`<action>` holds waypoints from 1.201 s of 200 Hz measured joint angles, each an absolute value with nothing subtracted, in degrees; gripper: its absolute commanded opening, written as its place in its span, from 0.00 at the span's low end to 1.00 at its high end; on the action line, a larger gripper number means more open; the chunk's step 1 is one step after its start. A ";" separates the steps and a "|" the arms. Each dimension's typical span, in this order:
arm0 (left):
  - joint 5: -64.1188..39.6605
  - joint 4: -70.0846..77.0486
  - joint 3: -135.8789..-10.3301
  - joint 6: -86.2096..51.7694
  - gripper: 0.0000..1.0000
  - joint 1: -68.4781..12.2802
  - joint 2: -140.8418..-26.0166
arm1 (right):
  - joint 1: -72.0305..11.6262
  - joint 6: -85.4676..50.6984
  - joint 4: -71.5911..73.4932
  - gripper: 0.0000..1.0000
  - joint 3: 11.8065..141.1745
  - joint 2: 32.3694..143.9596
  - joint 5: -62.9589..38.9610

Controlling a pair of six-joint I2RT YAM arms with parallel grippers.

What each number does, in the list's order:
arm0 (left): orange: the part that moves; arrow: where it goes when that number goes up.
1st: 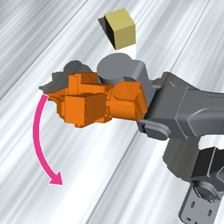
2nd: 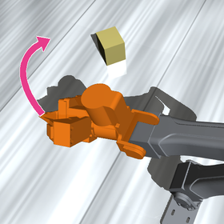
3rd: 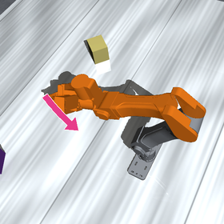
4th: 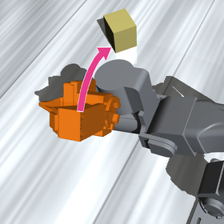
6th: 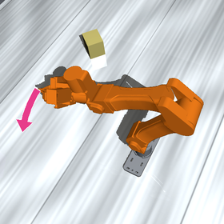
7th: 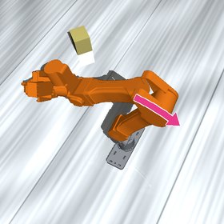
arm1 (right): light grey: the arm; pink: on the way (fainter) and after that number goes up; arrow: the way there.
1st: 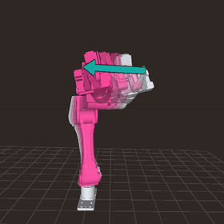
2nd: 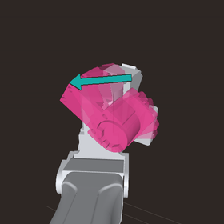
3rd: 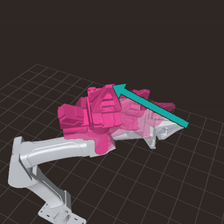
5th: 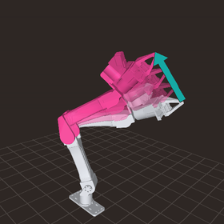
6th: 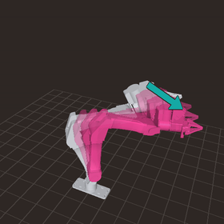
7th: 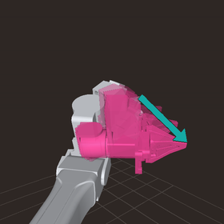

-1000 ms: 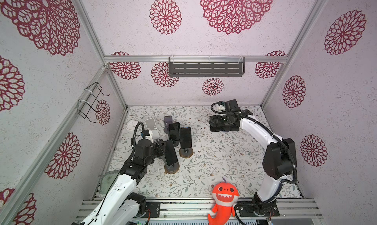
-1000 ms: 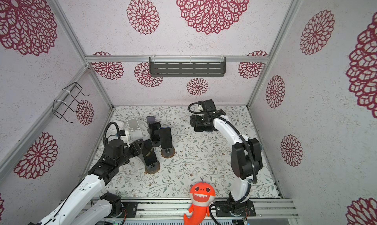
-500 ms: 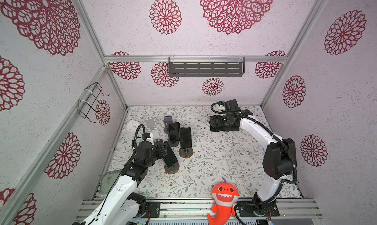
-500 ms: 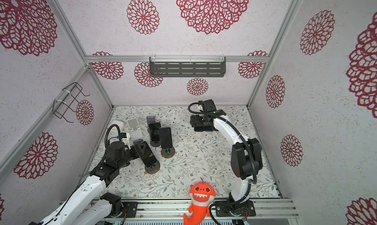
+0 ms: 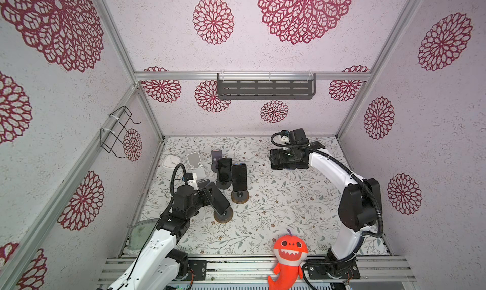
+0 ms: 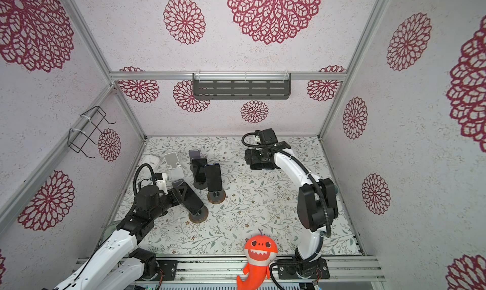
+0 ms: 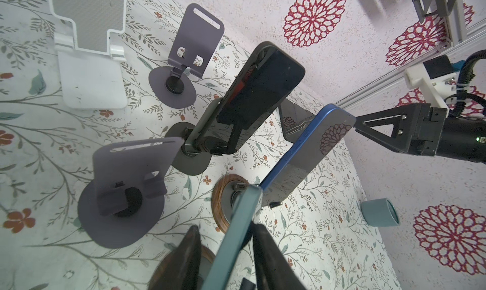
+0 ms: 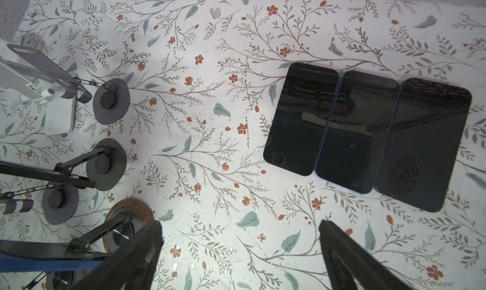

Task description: Remove the phone from the phone stand

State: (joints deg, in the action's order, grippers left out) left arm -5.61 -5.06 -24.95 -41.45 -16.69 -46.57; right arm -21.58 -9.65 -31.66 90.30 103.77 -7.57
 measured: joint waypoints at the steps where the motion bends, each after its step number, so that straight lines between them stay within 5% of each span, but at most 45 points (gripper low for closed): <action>1: -5.61 -5.08 -24.95 -41.43 0.33 -16.69 -46.57 | -21.61 -9.65 -31.66 0.96 90.32 103.77 -7.57; 240: -6.76 -17.63 -34.79 -39.88 0.00 -16.49 -45.63 | -23.18 -4.25 -28.18 0.96 85.36 97.93 -9.37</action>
